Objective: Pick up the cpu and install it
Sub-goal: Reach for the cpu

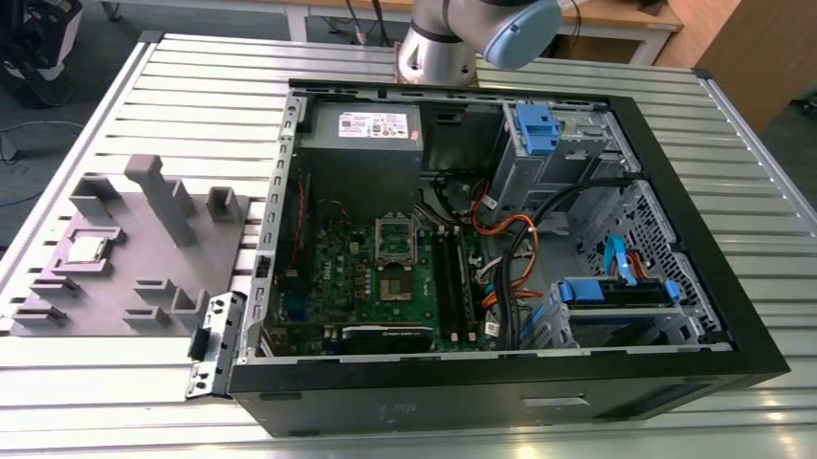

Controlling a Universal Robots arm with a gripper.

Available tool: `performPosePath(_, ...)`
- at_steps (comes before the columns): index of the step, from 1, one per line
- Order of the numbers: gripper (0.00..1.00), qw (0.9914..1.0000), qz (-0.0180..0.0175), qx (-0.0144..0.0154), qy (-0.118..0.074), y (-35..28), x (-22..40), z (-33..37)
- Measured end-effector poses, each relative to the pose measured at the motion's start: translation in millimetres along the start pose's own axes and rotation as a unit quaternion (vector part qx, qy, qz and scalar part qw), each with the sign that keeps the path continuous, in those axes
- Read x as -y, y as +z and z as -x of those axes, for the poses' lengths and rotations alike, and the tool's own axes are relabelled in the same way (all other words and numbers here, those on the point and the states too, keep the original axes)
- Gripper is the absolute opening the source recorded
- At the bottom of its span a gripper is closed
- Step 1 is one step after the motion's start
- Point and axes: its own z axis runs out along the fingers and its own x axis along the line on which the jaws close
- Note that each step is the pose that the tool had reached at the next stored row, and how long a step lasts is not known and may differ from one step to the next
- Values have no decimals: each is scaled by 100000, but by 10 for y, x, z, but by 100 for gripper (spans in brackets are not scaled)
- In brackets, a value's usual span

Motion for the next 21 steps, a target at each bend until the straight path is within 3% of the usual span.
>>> performPosePath(21, 11, 100000, 1, 2, 0, 321, 322, -100)
